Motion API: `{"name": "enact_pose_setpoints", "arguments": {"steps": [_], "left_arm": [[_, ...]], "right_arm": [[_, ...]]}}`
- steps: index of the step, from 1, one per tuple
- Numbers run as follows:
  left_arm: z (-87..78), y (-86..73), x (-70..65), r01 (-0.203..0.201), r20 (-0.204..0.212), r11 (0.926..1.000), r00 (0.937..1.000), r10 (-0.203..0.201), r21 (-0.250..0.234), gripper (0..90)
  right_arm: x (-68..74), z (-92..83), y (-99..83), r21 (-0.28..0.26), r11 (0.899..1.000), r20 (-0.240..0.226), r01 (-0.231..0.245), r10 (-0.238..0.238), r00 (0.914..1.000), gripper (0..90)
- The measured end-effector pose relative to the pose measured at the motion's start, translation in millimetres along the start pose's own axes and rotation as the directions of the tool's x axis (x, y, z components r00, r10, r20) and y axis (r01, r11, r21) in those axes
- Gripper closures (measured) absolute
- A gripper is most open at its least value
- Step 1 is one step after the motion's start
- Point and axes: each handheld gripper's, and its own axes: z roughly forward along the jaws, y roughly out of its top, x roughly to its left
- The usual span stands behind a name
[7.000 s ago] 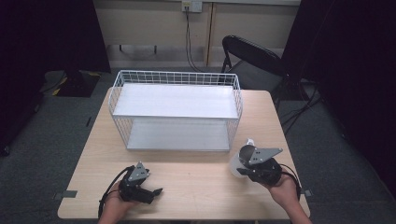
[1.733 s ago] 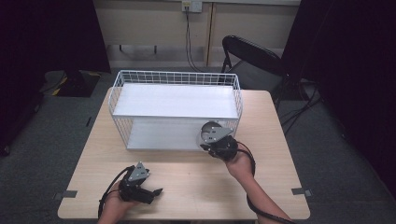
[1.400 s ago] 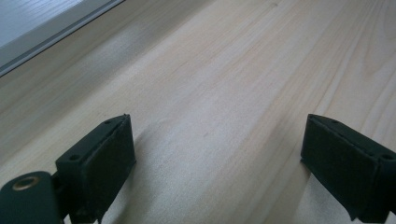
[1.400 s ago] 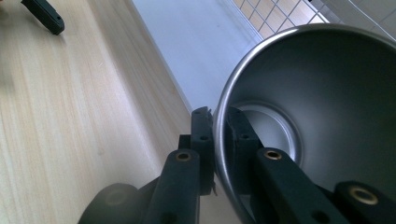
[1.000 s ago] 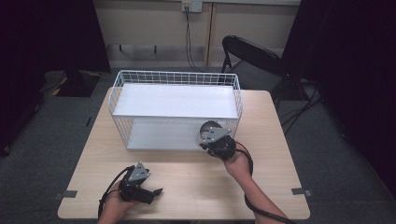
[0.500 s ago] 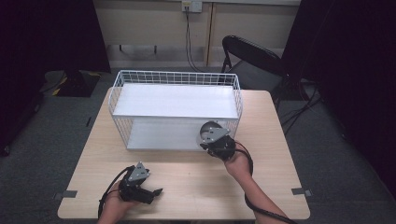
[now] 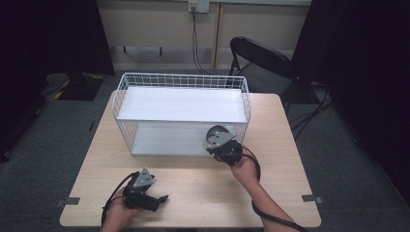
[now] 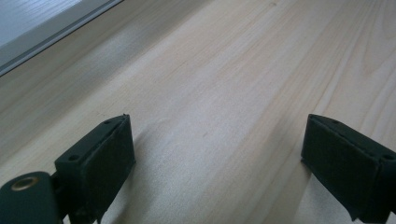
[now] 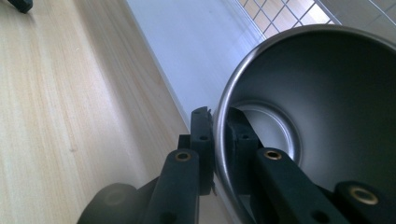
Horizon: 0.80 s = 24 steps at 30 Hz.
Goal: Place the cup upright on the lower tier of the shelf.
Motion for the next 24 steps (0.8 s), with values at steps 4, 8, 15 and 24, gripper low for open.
{"name": "enact_pose_setpoints", "arguments": {"steps": [4, 8, 15, 24], "left_arm": [[0.0, 0.0, 0.1, 0.0, 0.0, 1.0, 1.0, 0.0, 0.0, 8.8], [0.0, -0.1, 0.2, -0.001, 0.001, 1.0, 1.0, 0.001, -0.001, 8.9], [0.1, -0.1, 0.2, -0.001, 0.001, 1.0, 1.0, 0.001, -0.001, 8.8], [0.1, -0.2, 0.0, 0.003, 0.004, 1.0, 1.0, -0.002, 0.0, 8.8]], "right_arm": [[-0.5, 2.9, -0.8, 0.01, 1.0, 0.008, 0.007, -0.007, 0.9999, 83.2], [-1.8, 3.2, -1.7, 0.007, 1.0, 0.01, 0.006, -0.006, 0.9999, 83.2], [-1.3, 3.8, -2.0, 0.003, 1.0, 0.016, 0.005, -0.006, 0.9998, 82.7], [-0.1, 4.2, -0.3, 0.005, 1.0, 0.033, 0.013, -0.013, 0.9994, 81.3]]}}
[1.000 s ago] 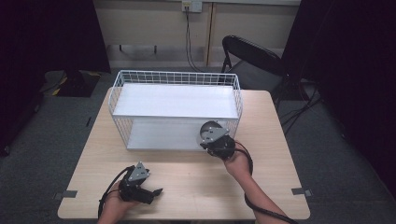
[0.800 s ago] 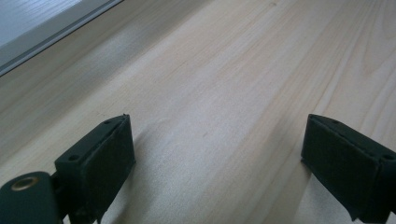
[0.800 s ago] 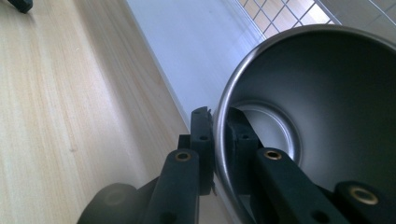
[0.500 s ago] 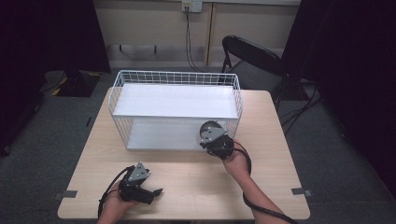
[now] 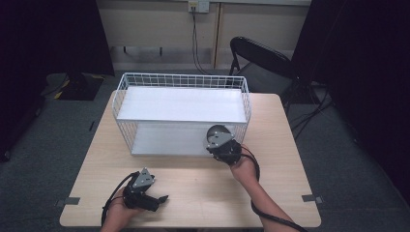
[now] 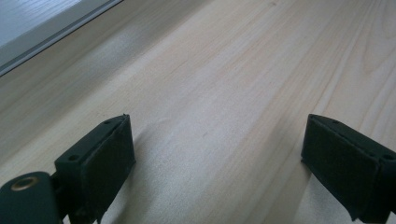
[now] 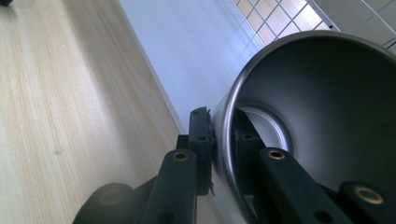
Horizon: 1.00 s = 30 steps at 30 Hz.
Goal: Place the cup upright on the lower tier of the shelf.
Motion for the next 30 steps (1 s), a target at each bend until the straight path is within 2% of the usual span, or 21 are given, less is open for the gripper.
{"name": "enact_pose_setpoints", "arguments": {"steps": [10, 20, 27, 30], "left_arm": [[-0.1, 0.1, 0.2, -0.003, -0.002, 1.0, 1.0, 0.003, 0.0, 8.8], [-0.2, 0.0, 0.4, -0.005, 0.0, 1.0, 1.0, 0.005, 0.0, 8.8], [-0.2, 0.0, 0.5, -0.006, 0.001, 1.0, 1.0, 0.006, 0.0, 8.8], [-0.2, 0.0, 0.4, -0.007, 0.001, 1.0, 1.0, 0.007, 0.0, 8.8]], "right_arm": [[-0.2, -1.6, 2.7, -0.008, 1.0, 0.028, 0.01, -0.01, 0.9996, 79.3], [-0.9, 4.0, 5.0, -0.004, 1.0, 0.024, 0.03, -0.029, 0.9993, 81.6], [-2.6, 7.2, 6.3, -0.003, 0.999, 0.042, 0.038, -0.037, 0.9984, 80.8], [-3.4, 4.9, 5.8, -0.023, 0.999, 0.072, 0.032, -0.03, 0.9969, 78.0]]}}
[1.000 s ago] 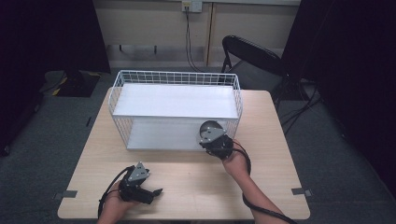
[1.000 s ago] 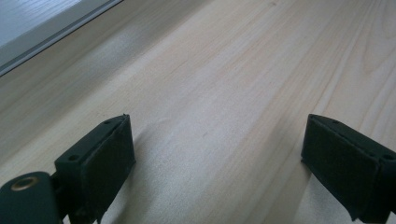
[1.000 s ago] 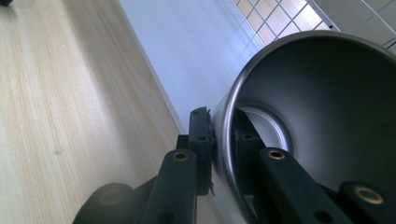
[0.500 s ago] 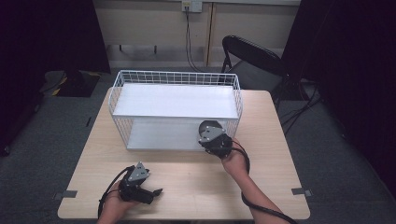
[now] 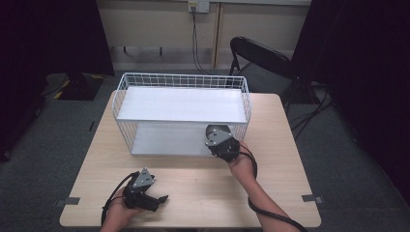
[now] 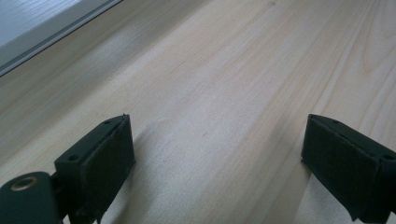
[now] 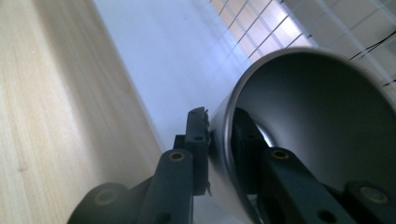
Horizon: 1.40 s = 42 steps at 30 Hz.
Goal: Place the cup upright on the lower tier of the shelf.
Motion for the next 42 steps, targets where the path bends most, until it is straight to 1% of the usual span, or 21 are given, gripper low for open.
{"name": "enact_pose_setpoints", "arguments": {"steps": [2, 3, 4, 5, 6, 7, 8, 12, 16, 19, 20, 25, 30, 31, 34, 35, 37, 38, 40, 41, 42], "left_arm": [[0.0, 0.0, 0.0, 0.0, 0.0, 1.0, 1.0, 0.0, 0.0, 8.8], [0.0, 0.0, 0.0, 0.0, 0.0, 1.0, 1.0, 0.0, 0.0, 8.8], [0.0, 0.0, 0.0, 0.0, 0.0, 1.0, 1.0, 0.0, 0.0, 8.8], [0.0, 0.0, 0.0, 0.0, 0.0, 1.0, 1.0, 0.0, 0.0, 8.8], [0.0, 0.0, -0.1, 0.0, 0.001, 1.0, 1.0, 0.0, 0.0, 8.8], [0.0, 0.0, -0.1, 0.0, 0.001, 1.0, 1.0, 0.0, 0.0, 8.8], [0.1, -0.2, -0.4, 0.004, 0.003, 1.0, 1.0, -0.004, -0.001, 8.8], [0.1, -0.2, -0.3, 0.003, 0.003, 1.0, 1.0, -0.003, 0.0, 8.8], [0.1, -0.2, -0.4, 0.003, 0.003, 1.0, 1.0, -0.003, -0.001, 8.8], [0.0, -0.1, -0.4, 0.003, 0.003, 1.0, 1.0, -0.003, -0.001, 8.8], [0.1, -0.2, -0.4, 0.003, 0.003, 1.0, 1.0, -0.003, -0.001, 8.8], [0.1, -0.2, -0.4, 0.003, 0.003, 1.0, 1.0, -0.003, -0.001, 8.8], [0.0, -0.1, -0.2, 0.001, 0.002, 1.0, 1.0, -0.001, -0.001, 8.8], [0.0, -0.1, -0.2, 0.001, 0.002, 1.0, 1.0, -0.001, -0.001, 8.8], [0.1, -0.1, -0.3, 0.003, 0.003, 1.0, 1.0, -0.003, 0.0, 8.7], [0.1, -0.1, -0.3, 0.003, 0.003, 1.0, 1.0, -0.003, 0.0, 8.7], [0.1, -0.1, -0.4, 0.003, 0.003, 1.0, 1.0, -0.003, -0.001, 8.8], [0.1, -0.2, -0.4, 0.003, 0.003, 1.0, 1.0, -0.003, 0.0, 8.7], [0.1, -0.2, -0.4, 0.003, 0.003, 1.0, 1.0, -0.003, -0.001, 8.7], [0.1, -0.1, -0.4, 0.003, 0.003, 1.0, 1.0, -0.003, -0.001, 8.8], [0.1, -0.2, -0.4, 0.003, 0.003, 1.0, 1.0, -0.003, -0.001, 8.7]], "right_arm": [[-1.1, -2.4, 1.3, -0.012, 1.0, 0.021, -0.005, 0.005, 0.9998, 72.4], [-1.1, -2.4, 1.3, -0.012, 1.0, 0.021, -0.005, 0.005, 0.9998, 72.4], [-2.2, -4.0, 3.5, -0.023, 1.0, 0.039, -0.016, 0.017, 0.9991, 65.9], [-2.2, -4.0, 3.5, -0.023, 1.0, 0.039, -0.016, 0.017, 0.9991, 65.9], [-3.0, -5.0, 5.4, -0.037, 0.999, 0.05, -0.019, 0.021, 0.9986, 60.8], [-3.0, -5.0, 5.4, -0.037, 0.999, 0.05, -0.019, 0.021, 0.9986, 60.8], [-3.9, -5.9, 7.9, -0.04, 0.999, 0.056, -0.024, 0.026, 0.9981, 56.7], [-3.8, -7.2, 9.6, -0.053, 0.998, 0.057, -0.023, 0.026, 0.998, 52.0], [-3.9, -10.5, 8.5, -0.061, 0.997, 0.038, -0.05, 0.053, 0.9979, 47.0], [-4.2, -12.5, 7.6, -0.066, 0.996, 0.037, -0.055, 0.057, 0.9977, 45.5], [-4.3, -15.1, 7.2, -0.07, 0.995, 0.03, -0.071, 0.073, 0.9969, 43.6], [-3.8, -20.3, 7.8, -0.078, 0.994, 0.017, -0.081, 0.082, 0.9965, 41.0], [-2.4, -26.3, 9.4, -0.092, 0.989, -0.011, -0.115, 0.114, 0.9934, 31.1], [-2.4, -26.3, 9.4, -0.092, 0.989, -0.011, -0.115, 0.114, 0.9934, 31.1], [1.1, -30.0, 10.7, -0.102, 0.985, -0.053, -0.137, 0.132, 0.9898, 23.9], [1.1, -30.0, 10.7, -0.102, 0.985, -0.053, -0.137, 0.132, 0.9898, 23.9], [2.6, -31.8, 11.2, -0.111, 0.982, -0.078, -0.154, 0.145, 0.9863, 22.1], [4.1, -34.0, 11.9, -0.124, 0.978, -0.102, -0.169, 0.157, 0.9823, 19.4], [5.0, -35.2, 12.3, -0.131, 0.976, -0.108, -0.175, 0.162, 0.9809, 18.3], [5.9, -36.5, 12.5, -0.14, 0.973, -0.121, -0.185, 0.169, 0.9782, 18.3], [7.9, -37.6, 13.0, -0.139, 0.972, -0.136, -0.19, 0.171, 0.9759, 15.5]]}}
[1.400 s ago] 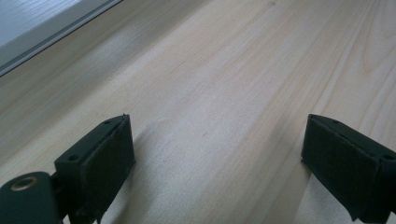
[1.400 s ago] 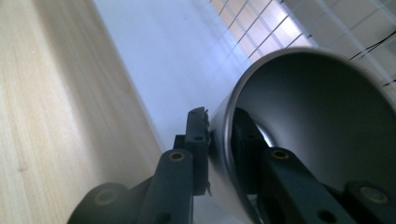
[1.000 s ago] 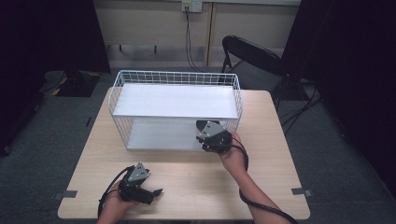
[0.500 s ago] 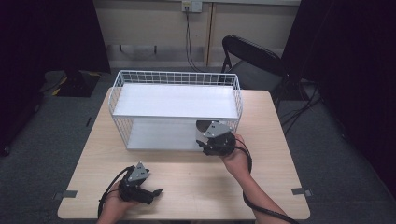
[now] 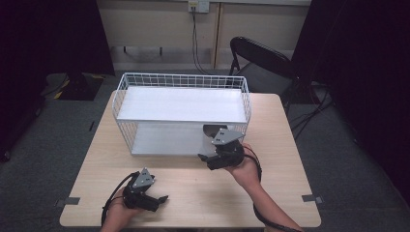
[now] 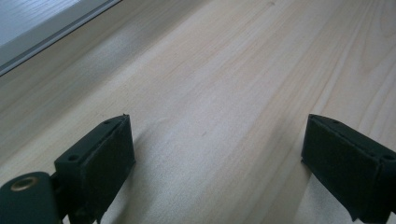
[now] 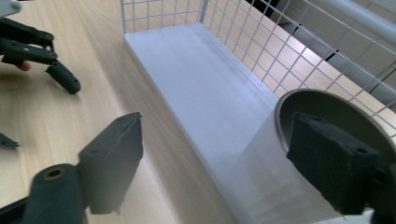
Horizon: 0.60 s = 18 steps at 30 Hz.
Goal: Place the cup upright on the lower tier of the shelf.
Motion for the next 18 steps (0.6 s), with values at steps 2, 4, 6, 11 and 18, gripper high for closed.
{"name": "enact_pose_setpoints", "arguments": {"steps": [2, 4, 6, 11, 18], "left_arm": [[0.0, 0.0, 0.0, 0.0, 0.0, 1.0, 1.0, 0.0, 0.0, 8.7], [0.0, 0.0, -0.2, 0.0, -0.001, 1.0, 1.0, 0.0, 0.0, 8.7], [-0.2, 0.0, -0.2, -0.001, -0.001, 1.0, 1.0, 0.001, 0.001, 8.7], [0.0, 0.0, -0.4, -0.001, -0.002, 1.0, 1.0, 0.001, -0.001, 8.7], [0.0, -0.1, -0.8, 0.002, -0.003, 1.0, 1.0, -0.002, -0.001, 8.7]], "right_arm": [[1.8, -0.2, -0.7, 0.004, 1.0, -0.012, -0.004, 0.004, 0.9999, 15.0], [3.5, 0.5, -2.5, 0.021, 1.0, -0.016, -0.003, 0.004, 0.9999, 14.4], [4.8, 0.7, -5.5, 0.033, 0.999, -0.022, -0.006, 0.006, 0.9997, 14.5], [6.3, -1.1, -12.6, 0.04, 0.999, -0.042, -0.024, 0.026, 0.9988, 14.6], [11.7, -6.5, -26.4, 0.052, 0.998, -0.091, -0.037, 0.041, 0.995, 14.4]]}}
